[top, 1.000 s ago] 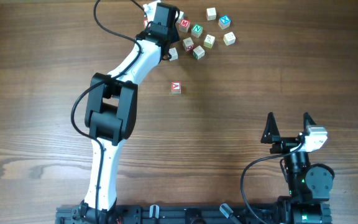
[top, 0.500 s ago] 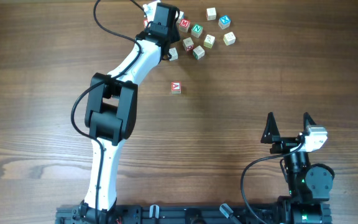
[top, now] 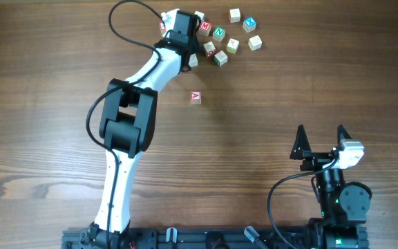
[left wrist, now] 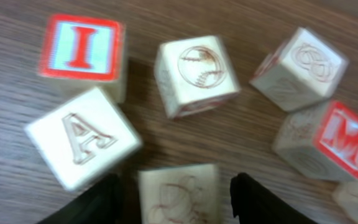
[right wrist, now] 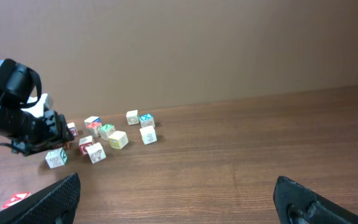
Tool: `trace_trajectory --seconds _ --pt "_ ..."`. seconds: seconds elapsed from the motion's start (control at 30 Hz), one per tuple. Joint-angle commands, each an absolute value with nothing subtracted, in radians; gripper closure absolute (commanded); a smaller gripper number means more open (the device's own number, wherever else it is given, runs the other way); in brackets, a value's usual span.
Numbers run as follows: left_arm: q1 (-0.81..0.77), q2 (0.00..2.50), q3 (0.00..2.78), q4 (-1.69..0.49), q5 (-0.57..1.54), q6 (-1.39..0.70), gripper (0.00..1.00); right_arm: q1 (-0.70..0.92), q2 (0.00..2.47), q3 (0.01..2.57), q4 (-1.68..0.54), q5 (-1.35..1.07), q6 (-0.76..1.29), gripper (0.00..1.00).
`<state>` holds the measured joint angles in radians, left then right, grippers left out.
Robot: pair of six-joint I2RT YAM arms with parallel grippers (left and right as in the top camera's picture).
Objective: Form a horizontal line
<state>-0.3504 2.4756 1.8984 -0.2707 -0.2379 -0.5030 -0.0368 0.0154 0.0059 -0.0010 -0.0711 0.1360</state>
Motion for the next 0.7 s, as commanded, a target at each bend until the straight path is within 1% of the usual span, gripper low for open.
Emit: trace_trajectory --seconds 0.0,0.13,0.33,0.43,0.67 --pt "-0.352 2.503 1.898 -0.258 -0.233 -0.513 0.42 -0.044 0.005 0.005 0.002 -0.075 0.131 0.0" --pt "-0.352 2.503 1.898 -0.242 -0.233 -0.513 0.54 -0.044 0.005 0.005 0.002 -0.075 0.131 0.0" --pt "-0.351 2.503 1.898 -0.243 -0.233 -0.513 0.65 -0.044 0.005 0.005 0.002 -0.075 0.131 0.0" --pt "-0.352 2.501 1.898 -0.244 -0.233 -0.513 0.69 -0.044 0.005 0.005 0.002 -0.075 0.131 0.0" --pt "-0.351 2.441 1.899 -0.275 -0.238 -0.501 0.71 -0.044 0.005 0.005 0.002 -0.075 0.131 0.0"
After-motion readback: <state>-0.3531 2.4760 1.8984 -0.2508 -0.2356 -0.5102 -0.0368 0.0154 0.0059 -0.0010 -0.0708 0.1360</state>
